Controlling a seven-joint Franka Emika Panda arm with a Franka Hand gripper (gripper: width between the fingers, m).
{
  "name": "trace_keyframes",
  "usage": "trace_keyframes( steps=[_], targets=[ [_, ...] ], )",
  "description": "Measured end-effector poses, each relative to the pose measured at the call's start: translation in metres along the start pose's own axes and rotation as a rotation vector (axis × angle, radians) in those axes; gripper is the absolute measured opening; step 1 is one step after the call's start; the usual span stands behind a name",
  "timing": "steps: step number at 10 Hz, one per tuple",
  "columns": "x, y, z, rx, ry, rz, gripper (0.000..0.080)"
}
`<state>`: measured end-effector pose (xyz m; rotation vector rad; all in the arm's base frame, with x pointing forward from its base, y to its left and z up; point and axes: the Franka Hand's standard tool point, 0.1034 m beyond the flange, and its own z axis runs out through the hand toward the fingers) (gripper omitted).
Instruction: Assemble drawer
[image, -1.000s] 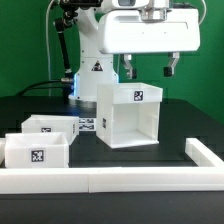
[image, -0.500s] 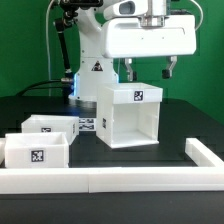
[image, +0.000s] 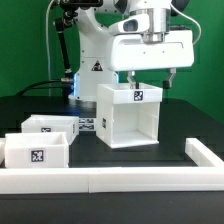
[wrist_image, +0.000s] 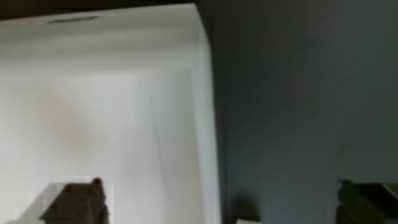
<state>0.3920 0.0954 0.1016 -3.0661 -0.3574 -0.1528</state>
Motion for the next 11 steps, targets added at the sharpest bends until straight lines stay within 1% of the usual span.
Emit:
trace_keyframes(
  steps=[2,3,5,6,7,8,11],
  targets=[
    [-0.0015,0.0011,0.0043,0.002,-0.004,0.001,0.065],
    [-0.001,0.0009,0.0047,0.002,-0.004,0.002,0.0528],
    [-0.001,0.0009,0.0047,0.003,-0.004,0.002,0.0254],
    [-0.001,0.0009,0.0047,0.003,-0.004,0.002,0.0254],
    [-0.001,0.0009,0.0047,0.003,-0.004,0.002,0.008],
    [-0.0007,0.0009,0.0045,0.003,-0.003,0.002,0.0036],
    [-0.0006,0.0009,0.0045,0.003,-0.003,0.002,0.0036]
  ],
)
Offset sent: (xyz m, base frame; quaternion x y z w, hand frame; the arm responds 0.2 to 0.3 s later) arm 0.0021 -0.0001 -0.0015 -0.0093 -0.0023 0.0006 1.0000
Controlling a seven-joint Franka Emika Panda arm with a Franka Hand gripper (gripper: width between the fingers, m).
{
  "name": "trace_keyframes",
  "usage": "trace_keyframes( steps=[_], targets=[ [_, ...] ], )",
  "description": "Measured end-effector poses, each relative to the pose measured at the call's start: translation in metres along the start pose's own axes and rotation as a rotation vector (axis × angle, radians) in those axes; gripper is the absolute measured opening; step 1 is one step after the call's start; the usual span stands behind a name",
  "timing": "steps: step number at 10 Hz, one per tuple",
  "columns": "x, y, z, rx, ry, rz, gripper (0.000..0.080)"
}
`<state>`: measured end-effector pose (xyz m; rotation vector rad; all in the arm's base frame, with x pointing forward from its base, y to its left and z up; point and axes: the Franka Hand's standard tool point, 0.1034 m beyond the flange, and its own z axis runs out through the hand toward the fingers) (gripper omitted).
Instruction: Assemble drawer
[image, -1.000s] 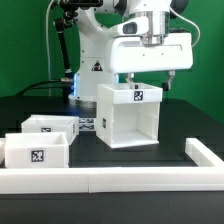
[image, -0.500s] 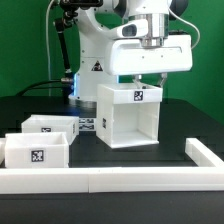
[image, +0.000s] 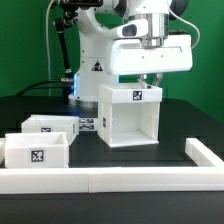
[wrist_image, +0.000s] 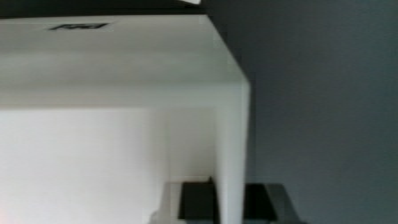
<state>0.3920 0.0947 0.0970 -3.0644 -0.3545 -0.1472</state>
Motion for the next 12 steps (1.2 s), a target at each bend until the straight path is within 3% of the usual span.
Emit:
trace_keyframes(
  steps=[3,5,10,12],
  targets=[
    [0.002,0.001,-0.001,0.0,-0.001,0.003,0.0036],
    [0.019,0.006,-0.002,0.005,0.006,0.056,0.0037],
    [0.099,0.025,0.008,0.028,0.054,0.122,0.0038],
    [0.122,0.027,0.01,0.035,0.072,0.129,0.0038]
  ],
)
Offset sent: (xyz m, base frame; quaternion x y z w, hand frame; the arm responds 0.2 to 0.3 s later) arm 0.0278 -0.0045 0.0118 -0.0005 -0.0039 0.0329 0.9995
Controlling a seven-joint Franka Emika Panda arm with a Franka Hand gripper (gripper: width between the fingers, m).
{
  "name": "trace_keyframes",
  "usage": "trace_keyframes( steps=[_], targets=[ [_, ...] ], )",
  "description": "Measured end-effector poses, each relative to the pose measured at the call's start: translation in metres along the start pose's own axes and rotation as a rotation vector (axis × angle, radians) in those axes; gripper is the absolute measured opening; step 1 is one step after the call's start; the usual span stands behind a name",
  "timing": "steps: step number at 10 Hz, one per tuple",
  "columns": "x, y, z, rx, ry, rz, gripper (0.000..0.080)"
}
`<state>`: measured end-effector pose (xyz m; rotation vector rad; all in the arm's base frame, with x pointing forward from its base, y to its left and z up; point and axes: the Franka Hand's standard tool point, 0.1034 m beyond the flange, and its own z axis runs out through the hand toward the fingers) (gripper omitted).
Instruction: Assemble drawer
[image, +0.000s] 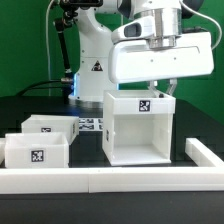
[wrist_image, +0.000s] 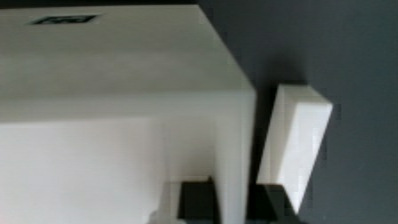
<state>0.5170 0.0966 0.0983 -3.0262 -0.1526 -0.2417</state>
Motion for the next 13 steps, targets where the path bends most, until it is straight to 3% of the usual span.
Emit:
trace_keyframes(
  steps=[7,13],
  targets=[
    [0.045,-0.003,0.006,0.013,0.081,0.055,0.0039],
    [0.05,-0.004,0.001,0.027,0.104,0.222,0.0039]
  ],
)
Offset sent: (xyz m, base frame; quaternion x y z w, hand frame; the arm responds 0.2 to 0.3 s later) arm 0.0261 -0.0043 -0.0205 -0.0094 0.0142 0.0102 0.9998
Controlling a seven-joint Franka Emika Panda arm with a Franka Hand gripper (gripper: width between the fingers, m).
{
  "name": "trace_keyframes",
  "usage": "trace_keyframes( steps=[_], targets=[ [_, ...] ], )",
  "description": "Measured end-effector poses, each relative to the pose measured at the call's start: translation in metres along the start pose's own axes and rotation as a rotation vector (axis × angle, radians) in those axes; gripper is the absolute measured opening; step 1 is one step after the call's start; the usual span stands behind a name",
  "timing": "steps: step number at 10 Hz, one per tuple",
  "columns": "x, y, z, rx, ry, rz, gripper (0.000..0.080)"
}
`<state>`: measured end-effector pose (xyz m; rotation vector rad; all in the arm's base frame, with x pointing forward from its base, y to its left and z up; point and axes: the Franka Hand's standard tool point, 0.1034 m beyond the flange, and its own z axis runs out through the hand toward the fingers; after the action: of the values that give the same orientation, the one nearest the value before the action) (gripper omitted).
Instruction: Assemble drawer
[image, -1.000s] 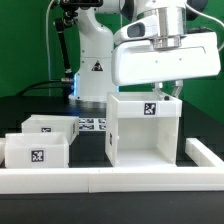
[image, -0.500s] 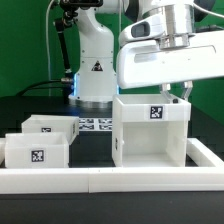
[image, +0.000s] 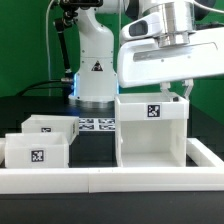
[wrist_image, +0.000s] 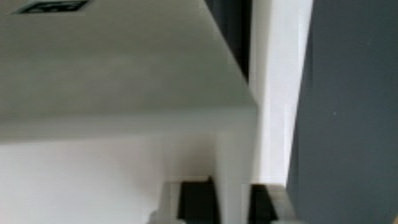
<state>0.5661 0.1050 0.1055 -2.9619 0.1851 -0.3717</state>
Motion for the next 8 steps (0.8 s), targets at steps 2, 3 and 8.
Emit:
trace_keyframes(
  steps=[2,3,8],
  targets=[
    [0.0,-0.008,0.001,0.008,0.012,0.17,0.004],
    [0.001,-0.012,0.002,0.012,0.025,0.26,0.004],
    [0.021,-0.004,-0.002,0.055,0.114,0.563,0.0052]
  ],
)
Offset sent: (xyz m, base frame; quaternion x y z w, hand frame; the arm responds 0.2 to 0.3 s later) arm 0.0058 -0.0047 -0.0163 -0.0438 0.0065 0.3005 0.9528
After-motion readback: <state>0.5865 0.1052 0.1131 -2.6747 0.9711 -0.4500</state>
